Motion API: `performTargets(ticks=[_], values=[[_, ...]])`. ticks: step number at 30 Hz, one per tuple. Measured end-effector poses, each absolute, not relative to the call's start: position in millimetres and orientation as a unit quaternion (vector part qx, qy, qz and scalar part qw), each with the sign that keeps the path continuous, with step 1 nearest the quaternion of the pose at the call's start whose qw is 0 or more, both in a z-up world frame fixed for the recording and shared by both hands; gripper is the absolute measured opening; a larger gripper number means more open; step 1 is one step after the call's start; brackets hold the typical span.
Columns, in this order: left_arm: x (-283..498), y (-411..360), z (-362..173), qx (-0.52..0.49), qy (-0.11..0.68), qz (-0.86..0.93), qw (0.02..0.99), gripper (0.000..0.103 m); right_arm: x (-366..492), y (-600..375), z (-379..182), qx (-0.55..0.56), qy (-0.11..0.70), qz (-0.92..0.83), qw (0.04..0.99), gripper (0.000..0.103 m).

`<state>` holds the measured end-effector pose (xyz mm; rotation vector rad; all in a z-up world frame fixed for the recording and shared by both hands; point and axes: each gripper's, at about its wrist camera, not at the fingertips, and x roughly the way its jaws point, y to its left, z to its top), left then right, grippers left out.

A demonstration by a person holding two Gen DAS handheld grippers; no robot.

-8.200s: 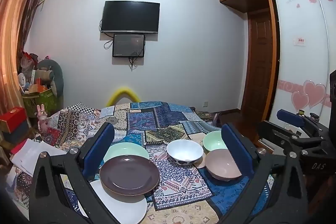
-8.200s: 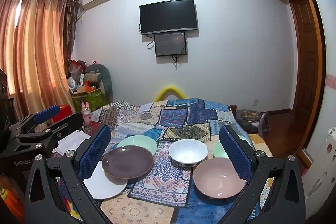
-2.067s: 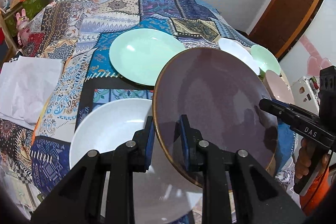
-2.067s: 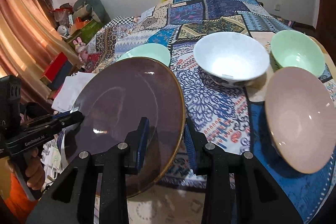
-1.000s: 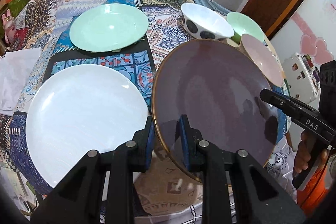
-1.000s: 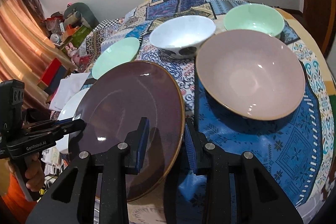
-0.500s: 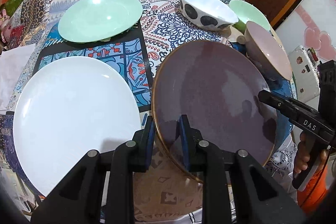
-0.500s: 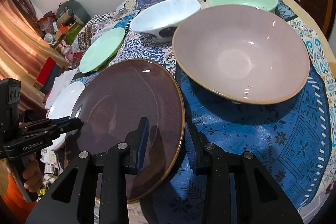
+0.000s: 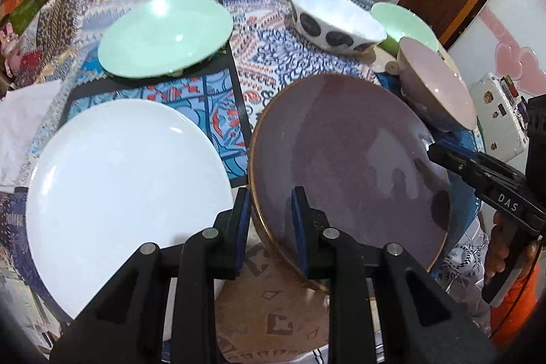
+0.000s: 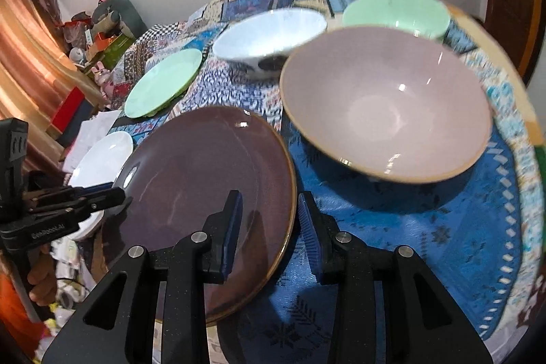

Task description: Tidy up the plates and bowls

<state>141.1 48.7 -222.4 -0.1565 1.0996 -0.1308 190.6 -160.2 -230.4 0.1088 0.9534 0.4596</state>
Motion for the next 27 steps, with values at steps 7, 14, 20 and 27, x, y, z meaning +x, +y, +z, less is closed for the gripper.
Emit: performTargets(ticks=[7, 14, 20, 27], values=[[126, 59, -201, -0.076, 0.496, -0.049, 0.863, 0.027, 183, -158, -214, 0.046, 0.437, 0.223, 0.87, 0.033], [100, 77, -174, -0.064, 0.456, -0.028, 0.887, 0.046, 174, -138, -198, 0.033, 0.419, 0.243, 0.874, 0.039], [79, 108, -157, -0.067, 0.429, 0.011, 0.901, 0.066, 171, -109, -185, 0.015, 0.399, 0.265, 0.877, 0.051], [63, 148, -159, -0.078, 0.428, 0.044, 0.899, 0.069, 175, -69, -180, -0.007, 0.392, 0.291, 0.873, 0.061]])
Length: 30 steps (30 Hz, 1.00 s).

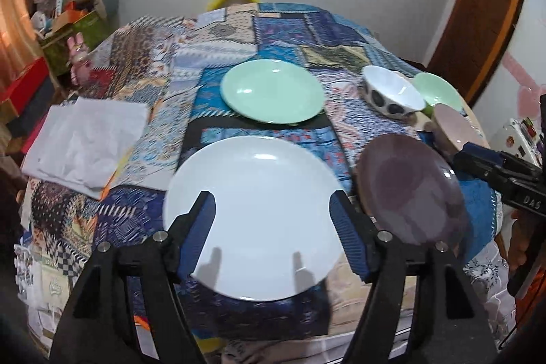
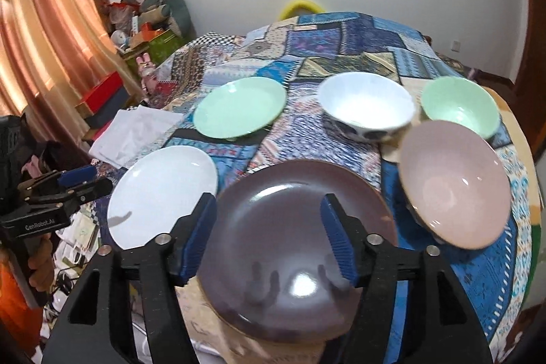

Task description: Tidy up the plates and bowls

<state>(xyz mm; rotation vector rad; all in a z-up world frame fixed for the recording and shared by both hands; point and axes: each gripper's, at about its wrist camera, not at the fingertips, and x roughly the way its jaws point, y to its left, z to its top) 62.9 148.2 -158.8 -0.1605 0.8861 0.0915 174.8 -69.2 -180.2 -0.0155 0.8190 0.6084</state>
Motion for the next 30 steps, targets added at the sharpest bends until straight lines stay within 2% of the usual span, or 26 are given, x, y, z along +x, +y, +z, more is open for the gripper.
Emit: performTargets(ticks=[13, 24, 26, 30], values=[[55, 212, -198, -0.122, 0.461, 0.088, 0.875, 0.069, 192, 0, -191, -0.054, 0.416, 0.327, 0.847, 0.062], [59, 230, -229, -0.136, 0.492, 0.074, 0.857, 0.069, 219, 52, -224, -0.117, 0.465, 0.349, 0.805, 0.062], [59, 232, -232, -0.145, 0.495, 0.068, 0.854, 0.064, 223, 60, -230, -0.136, 0.474, 0.351, 0.796, 0.06], [58, 233, -237, -0.159, 0.502, 0.064, 0.848, 0.055, 229, 72, -240, -0.161, 0.492, 0.359, 0.777, 0.048]])
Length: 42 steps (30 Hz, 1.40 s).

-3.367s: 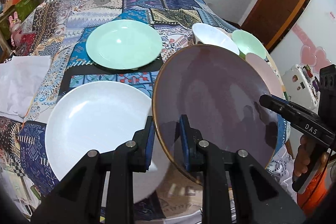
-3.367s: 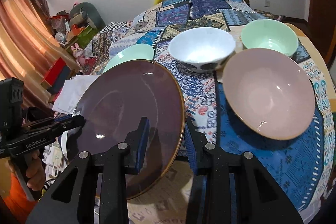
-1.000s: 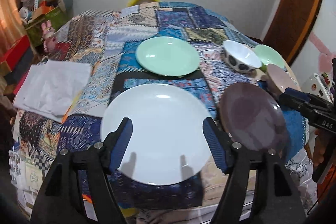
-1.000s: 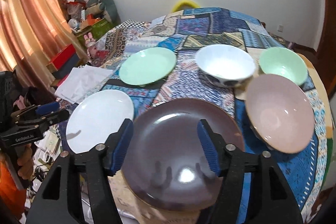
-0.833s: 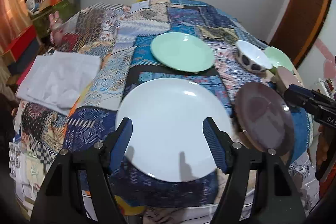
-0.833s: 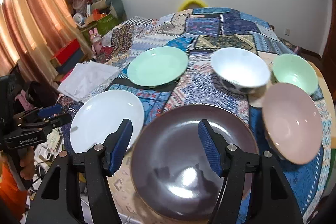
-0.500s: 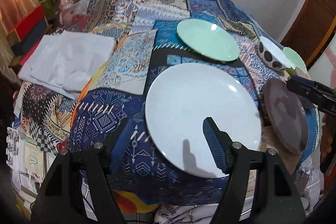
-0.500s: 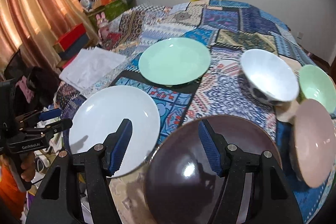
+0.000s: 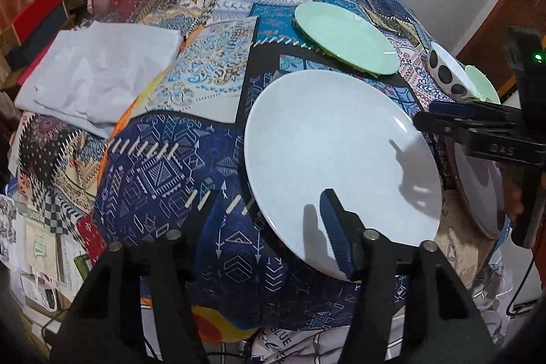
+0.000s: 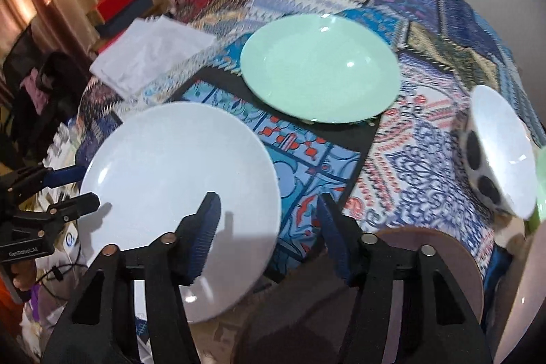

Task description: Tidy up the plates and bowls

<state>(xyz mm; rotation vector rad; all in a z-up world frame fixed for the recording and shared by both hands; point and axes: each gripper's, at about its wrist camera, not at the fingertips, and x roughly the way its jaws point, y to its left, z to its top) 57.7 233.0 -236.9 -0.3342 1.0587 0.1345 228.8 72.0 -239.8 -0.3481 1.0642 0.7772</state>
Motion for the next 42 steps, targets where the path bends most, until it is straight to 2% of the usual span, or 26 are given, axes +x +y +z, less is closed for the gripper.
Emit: performTargets(ticks=[2, 6, 9, 14, 25, 42], values=[[57, 232, -240, -0.162, 0.506, 0.063, 0.845, 0.049, 232, 77, -245, -0.172, 0.501, 0.361, 0.768, 0.043], [56, 233, -246, -0.171, 0.512, 0.059, 0.84, 0.046, 239, 83, -254, -0.173, 0.525, 0.368, 0.748, 0.035], [55, 233, -247, -0.179, 0.511, 0.055, 0.839, 0.043, 243, 83, -258, -0.168, 0.536, 0.367, 0.741, 0.032], [55, 227, -246, -0.178, 0.513, 0.039, 0.839, 0.032, 246, 84, -260, -0.177, 0.544, 0.365, 0.734, 0.026], [56, 217, -245, -0.163, 0.516, 0.036, 0.84, 0.032, 248, 93, -267, -0.169, 0.557, 0.387, 0.715, 0.027], [61, 224, -233, -0.166, 0.497, 0.073, 0.848, 0.032, 239, 85, -258, -0.152, 0.545, 0.372, 0.736, 0.025]])
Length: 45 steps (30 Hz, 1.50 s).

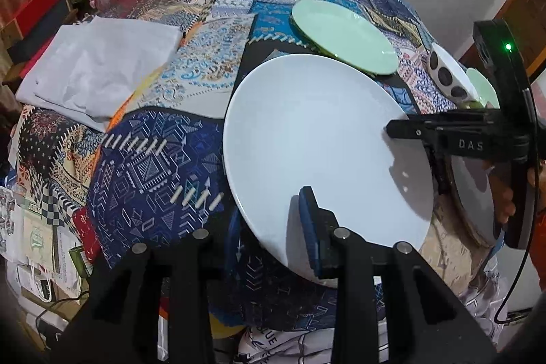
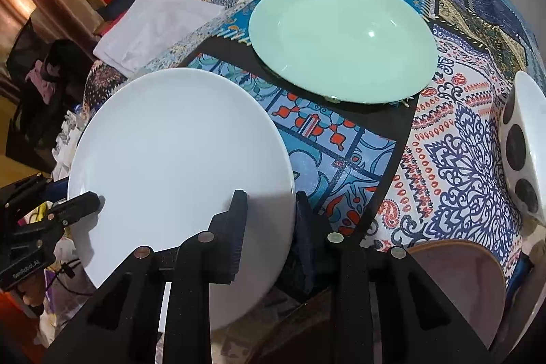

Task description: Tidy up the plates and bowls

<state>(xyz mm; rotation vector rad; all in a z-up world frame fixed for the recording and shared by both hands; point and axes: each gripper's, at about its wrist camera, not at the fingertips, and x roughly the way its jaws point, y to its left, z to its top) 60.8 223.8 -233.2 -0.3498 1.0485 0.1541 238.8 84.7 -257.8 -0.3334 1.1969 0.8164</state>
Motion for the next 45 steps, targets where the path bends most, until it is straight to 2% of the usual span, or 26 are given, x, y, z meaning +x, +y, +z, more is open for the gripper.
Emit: performTargets(ticks=[23, 45], values=[[82, 224, -204, -0.166, 0.476, 0.073, 0.861, 0.032, 237, 53, -216, -0.099, 0.505, 0.37, 0.774, 0.025], [101, 159, -161, -0.129, 0.454, 0.031, 0.881, 0.032, 229, -21, -180, -0.065, 0.475, 0.333, 0.812, 0.025]])
